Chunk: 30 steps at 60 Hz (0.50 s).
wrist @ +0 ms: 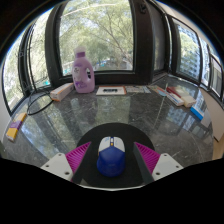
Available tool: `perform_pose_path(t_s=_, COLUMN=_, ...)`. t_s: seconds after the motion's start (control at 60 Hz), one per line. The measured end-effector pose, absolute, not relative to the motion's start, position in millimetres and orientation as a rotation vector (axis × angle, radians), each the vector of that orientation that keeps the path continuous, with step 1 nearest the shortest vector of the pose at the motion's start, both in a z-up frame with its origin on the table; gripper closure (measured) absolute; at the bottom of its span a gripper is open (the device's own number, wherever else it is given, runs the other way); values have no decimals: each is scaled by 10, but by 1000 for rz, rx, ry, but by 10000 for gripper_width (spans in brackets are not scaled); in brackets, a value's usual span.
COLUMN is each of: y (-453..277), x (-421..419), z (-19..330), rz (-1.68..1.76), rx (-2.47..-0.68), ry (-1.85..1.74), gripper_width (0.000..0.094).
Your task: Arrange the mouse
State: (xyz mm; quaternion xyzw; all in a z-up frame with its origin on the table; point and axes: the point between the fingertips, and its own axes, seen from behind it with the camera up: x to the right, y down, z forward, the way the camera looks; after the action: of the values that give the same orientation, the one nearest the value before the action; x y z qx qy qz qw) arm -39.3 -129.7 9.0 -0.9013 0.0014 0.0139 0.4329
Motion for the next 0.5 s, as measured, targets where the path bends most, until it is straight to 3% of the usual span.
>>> perform_pose_path(t_s=0.317, y=-2024, x=-474, z=1197, rz=-73, rx=-2097, ry=21, gripper_width=78)
perform_pose_path(t_s=0.5, y=-2620, x=-664, z=1560, rz=-109, rx=-2047, ry=14, gripper_width=82)
